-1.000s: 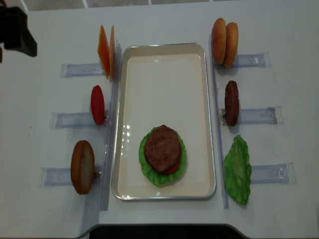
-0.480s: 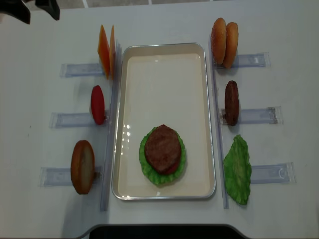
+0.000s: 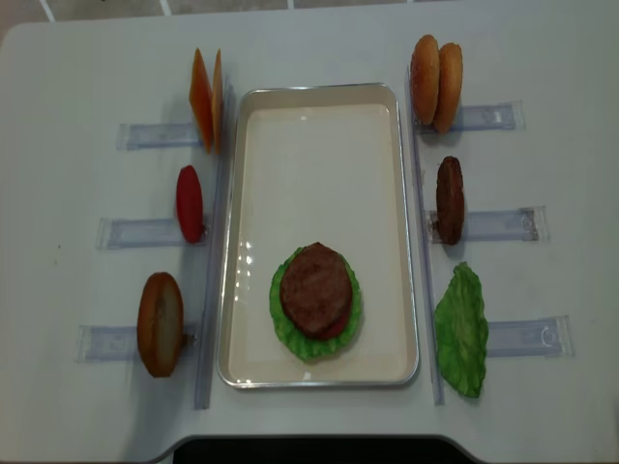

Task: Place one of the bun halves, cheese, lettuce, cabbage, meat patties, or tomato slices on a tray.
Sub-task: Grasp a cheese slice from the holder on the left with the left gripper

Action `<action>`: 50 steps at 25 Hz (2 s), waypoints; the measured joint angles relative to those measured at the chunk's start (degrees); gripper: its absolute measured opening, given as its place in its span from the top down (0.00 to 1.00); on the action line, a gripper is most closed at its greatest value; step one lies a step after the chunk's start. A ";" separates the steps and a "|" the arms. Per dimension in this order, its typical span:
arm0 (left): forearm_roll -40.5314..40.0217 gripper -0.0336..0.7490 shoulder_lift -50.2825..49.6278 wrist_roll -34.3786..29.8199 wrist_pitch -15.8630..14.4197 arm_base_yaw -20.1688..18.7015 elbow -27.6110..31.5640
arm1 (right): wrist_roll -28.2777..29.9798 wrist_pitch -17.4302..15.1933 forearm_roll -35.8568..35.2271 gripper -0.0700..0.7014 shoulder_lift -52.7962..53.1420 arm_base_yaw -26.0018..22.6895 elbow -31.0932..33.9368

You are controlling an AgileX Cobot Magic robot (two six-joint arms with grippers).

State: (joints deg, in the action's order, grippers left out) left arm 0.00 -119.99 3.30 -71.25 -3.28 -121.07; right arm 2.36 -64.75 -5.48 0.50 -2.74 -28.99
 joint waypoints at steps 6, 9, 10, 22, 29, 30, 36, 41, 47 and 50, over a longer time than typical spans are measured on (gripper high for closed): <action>-3.76 0.18 -2.81 0.73 0.06 -3.78 -1.24 | 0.00 0.00 -0.05 0.31 0.00 0.00 0.00; -4.28 0.18 -3.12 1.74 0.06 -5.53 -1.34 | 0.00 0.00 -0.05 0.31 0.00 0.00 0.00; -4.46 0.18 -3.18 2.56 0.06 -6.10 -1.34 | 0.00 0.00 -0.05 0.31 0.00 0.00 0.00; -7.13 0.18 -3.18 10.34 0.06 -13.85 -1.34 | 0.00 0.00 -0.05 0.31 0.00 0.00 0.00; -7.19 0.18 -3.18 12.05 0.13 -14.70 2.07 | 0.00 0.00 -0.05 0.31 0.00 0.00 0.00; -7.25 0.18 -3.18 12.09 0.13 -14.70 2.68 | 0.00 0.00 -0.05 0.31 0.00 0.00 0.00; -7.38 0.18 -3.79 12.16 0.19 -14.70 4.39 | 0.00 0.00 -0.05 0.31 0.00 0.00 0.00; -6.91 0.18 -5.50 12.16 0.19 -14.70 4.45 | 0.00 0.00 -0.05 0.31 0.00 0.00 0.00; -5.84 0.18 -7.35 12.16 0.24 -14.70 4.45 | 0.00 0.00 -0.05 0.31 0.00 0.00 0.00; -5.63 0.18 -7.87 12.18 0.24 -14.70 4.45 | 0.00 0.00 -0.05 0.31 0.00 0.00 0.00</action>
State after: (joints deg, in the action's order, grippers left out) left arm -5.63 -127.86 15.48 -71.01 -17.98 -116.61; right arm 2.36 -64.75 -5.53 0.50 -2.74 -28.99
